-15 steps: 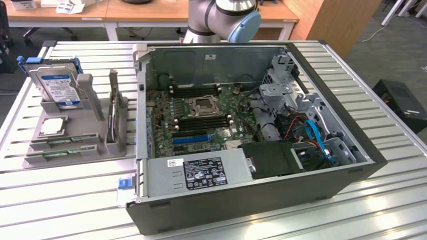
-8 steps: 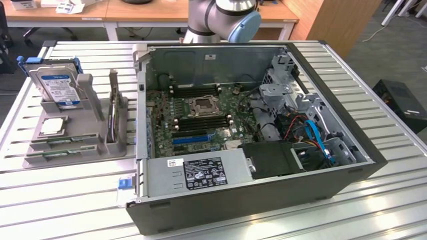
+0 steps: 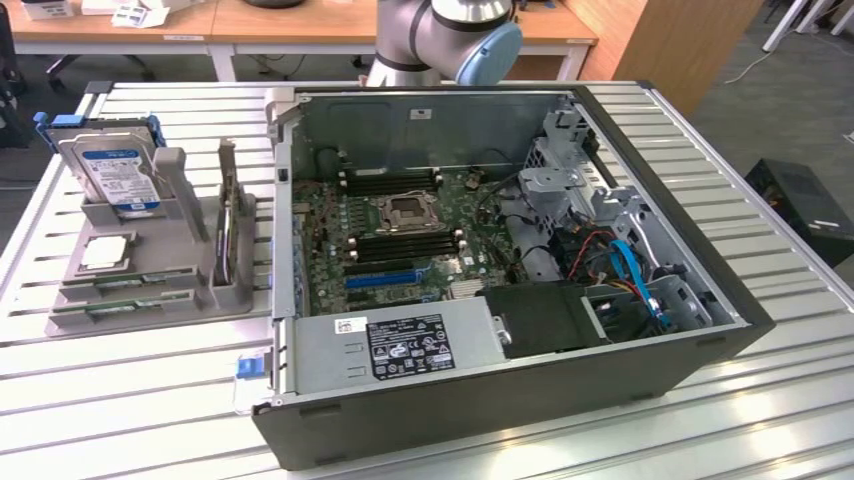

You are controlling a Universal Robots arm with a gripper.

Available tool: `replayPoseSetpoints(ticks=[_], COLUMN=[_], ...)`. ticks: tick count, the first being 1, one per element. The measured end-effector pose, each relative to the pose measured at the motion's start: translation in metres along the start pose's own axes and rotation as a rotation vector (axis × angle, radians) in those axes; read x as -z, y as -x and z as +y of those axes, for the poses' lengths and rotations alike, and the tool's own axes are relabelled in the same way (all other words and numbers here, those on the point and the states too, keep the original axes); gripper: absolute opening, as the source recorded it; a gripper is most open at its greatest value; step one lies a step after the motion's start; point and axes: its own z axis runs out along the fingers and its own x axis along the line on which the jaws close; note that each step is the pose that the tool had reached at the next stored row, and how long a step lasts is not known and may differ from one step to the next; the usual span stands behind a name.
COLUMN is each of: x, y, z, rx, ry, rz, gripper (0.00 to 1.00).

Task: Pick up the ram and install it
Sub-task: 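Pick up the ram and move it above insertion slot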

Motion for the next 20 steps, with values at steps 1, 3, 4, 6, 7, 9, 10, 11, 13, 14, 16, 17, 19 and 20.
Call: replayPoseSetpoints(ticks=[1,3,4,6,7,9,10,11,13,14,16,17,19,20], x=[0.0,0.0,0.0,0.0,0.0,0.0,0.0,0.0,0.0,0.0,0.0,0.0,0.0,0.0], y=[0.0,0.0,0.0,0.0,0.0,0.0,0.0,0.0,0.0,0.0,0.0,0.0,0.0,0.0], z=[0.0,0.0,0.0,0.0,0.0,0.0,0.0,0.0,0.0,0.0,0.0,0.0,0.0,0.0], rx=[0.0,0.0,0.0,0.0,0.0,0.0,0.0,0.0,0.0,0.0,0.0,0.0,0.0,0.0], ry=[0.0,0.0,0.0,0.0,0.0,0.0,-0.0001,0.0,0.0,0.0,-0.0001,0.0,0.0,0.0], rz=[0.0,0.0,0.0,0.0,0.0,0.0,0.0,0.0,0.0,0.0001,0.0,0.0,0.0,0.0], gripper=[0.11,0.11,0.11,0.17,0.24,0.24,0.24,0.24,0.24,0.24,0.25,0.31,0.31,0.31])
